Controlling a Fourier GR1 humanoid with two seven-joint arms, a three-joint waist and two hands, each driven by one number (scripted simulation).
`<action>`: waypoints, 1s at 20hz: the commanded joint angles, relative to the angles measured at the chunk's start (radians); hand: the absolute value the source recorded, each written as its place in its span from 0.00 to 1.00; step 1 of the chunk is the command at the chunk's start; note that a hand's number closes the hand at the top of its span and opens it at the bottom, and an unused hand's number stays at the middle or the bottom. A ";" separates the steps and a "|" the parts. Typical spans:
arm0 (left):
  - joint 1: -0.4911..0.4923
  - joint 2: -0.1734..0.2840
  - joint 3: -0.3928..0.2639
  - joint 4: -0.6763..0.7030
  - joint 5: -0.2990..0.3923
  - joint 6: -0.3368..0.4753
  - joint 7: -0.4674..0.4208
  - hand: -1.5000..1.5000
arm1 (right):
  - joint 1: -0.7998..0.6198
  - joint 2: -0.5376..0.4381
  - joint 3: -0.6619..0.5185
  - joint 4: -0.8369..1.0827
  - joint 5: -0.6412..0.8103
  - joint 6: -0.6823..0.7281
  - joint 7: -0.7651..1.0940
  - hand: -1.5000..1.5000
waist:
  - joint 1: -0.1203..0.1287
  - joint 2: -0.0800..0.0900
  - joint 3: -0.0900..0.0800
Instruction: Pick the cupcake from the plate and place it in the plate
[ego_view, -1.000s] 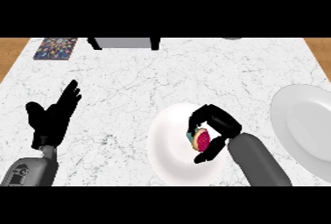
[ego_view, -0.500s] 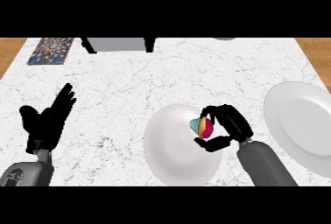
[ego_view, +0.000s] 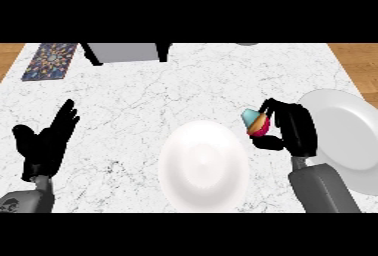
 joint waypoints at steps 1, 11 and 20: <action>0.015 0.003 -0.002 -0.036 0.008 -0.008 0.017 0.50 | 0.069 -0.016 -0.032 -0.247 0.089 -0.016 0.221 1.00 | 0.002 0.002 0.002; -0.039 -0.047 -0.028 0.017 -0.030 -0.018 -0.025 0.50 | 0.299 -0.094 -0.258 -0.587 -0.069 0.142 0.352 1.00 | 0.067 0.031 0.007; -0.059 -0.040 -0.014 -0.044 -0.032 -0.045 0.068 0.50 | 0.227 -0.247 -0.501 -0.324 -0.237 0.209 0.187 1.00 | 0.078 0.032 0.007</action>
